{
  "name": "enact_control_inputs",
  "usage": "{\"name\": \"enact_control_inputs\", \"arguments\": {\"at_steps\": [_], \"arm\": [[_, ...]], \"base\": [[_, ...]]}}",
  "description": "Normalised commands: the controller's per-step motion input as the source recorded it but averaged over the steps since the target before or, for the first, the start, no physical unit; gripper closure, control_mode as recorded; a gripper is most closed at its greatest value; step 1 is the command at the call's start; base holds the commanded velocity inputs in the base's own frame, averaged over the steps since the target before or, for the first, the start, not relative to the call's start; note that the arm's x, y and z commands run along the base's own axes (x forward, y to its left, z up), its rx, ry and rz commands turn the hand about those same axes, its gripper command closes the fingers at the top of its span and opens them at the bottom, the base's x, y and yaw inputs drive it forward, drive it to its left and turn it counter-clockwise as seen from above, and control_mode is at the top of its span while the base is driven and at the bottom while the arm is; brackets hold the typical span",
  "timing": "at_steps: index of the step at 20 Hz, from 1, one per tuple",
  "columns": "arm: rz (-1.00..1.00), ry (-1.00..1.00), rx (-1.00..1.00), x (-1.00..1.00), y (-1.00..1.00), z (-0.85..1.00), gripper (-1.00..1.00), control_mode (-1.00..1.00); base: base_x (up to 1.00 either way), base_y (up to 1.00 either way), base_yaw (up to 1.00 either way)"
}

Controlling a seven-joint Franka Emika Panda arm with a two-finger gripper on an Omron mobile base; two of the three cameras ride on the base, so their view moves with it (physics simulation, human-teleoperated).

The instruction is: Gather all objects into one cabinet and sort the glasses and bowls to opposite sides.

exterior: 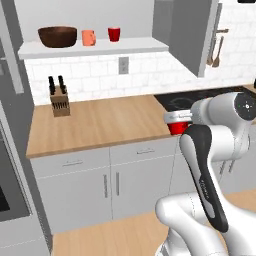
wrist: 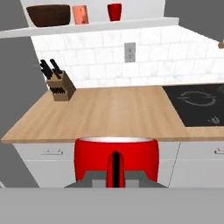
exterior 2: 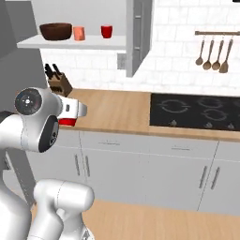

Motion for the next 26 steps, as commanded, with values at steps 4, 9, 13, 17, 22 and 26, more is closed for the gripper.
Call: {"name": "enact_control_inputs", "arguments": {"at_steps": [4,9,13,17,22,26], "arm": [[0.0,0.0,0.0,0.0,0.0,0.0,1.0,1.0],[0.0,0.0,0.0,0.0,0.0,0.0,1.0,1.0],[0.0,0.0,0.0,0.0,0.0,0.0,1.0,1.0],[0.0,0.0,0.0,0.0,0.0,0.0,1.0,1.0],[0.0,0.0,0.0,0.0,0.0,0.0,1.0,1.0],[0.0,0.0,0.0,0.0,0.0,0.0,1.0,1.0]], "base": [[0.35,0.99,-0.01],[0.82,0.42,0.0],[0.47,0.11,0.0],[0.31,0.0,0.0],[0.61,0.01,0.0],[0.21,0.0,0.0]]}}
